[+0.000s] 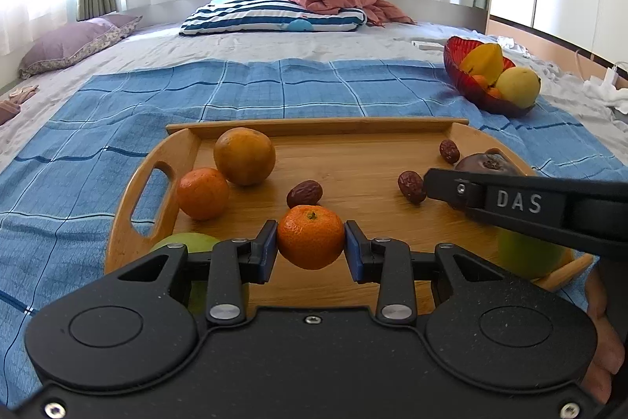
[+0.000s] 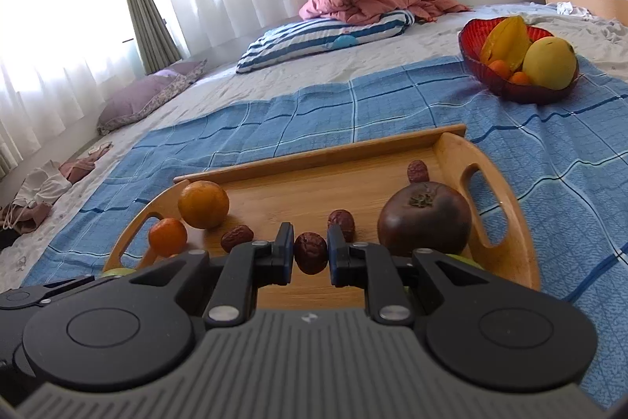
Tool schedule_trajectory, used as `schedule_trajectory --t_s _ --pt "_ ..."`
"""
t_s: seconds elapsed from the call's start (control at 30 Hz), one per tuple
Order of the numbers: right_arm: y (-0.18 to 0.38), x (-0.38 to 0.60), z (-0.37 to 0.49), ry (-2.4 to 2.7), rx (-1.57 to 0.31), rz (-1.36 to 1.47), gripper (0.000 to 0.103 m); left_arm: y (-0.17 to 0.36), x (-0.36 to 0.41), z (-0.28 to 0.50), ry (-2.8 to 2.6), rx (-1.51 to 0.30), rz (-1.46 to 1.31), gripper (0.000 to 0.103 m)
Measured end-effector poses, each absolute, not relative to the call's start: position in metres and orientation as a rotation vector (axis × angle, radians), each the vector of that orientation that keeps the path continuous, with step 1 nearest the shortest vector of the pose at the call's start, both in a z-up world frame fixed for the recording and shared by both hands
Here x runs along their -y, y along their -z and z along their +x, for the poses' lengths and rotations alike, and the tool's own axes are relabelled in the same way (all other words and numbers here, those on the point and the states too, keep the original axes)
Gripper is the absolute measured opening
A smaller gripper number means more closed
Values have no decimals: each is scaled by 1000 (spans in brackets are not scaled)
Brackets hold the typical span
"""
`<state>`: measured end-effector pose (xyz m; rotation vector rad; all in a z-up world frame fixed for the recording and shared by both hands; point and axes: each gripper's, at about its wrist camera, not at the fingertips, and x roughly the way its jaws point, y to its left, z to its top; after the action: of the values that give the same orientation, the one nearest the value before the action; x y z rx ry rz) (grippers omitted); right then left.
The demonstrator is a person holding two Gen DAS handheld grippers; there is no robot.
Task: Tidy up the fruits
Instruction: 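Carry the tangerine and red date over the wooden tray with both grippers, then open the left gripper to release the tangerine while the right gripper releases the date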
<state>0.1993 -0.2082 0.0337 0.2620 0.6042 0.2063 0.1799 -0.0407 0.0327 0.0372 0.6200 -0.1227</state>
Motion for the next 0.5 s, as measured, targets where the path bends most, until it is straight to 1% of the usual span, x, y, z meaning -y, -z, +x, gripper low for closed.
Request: schedule_trajectory --t_s 0.3,0.5 --pt "-38 200 240 -172 -826 215 22 -36 40 193 161 -653 22 34" --pt "-36 193 256 -136 -923 184 22 -37 43 200 189 -680 27 34"
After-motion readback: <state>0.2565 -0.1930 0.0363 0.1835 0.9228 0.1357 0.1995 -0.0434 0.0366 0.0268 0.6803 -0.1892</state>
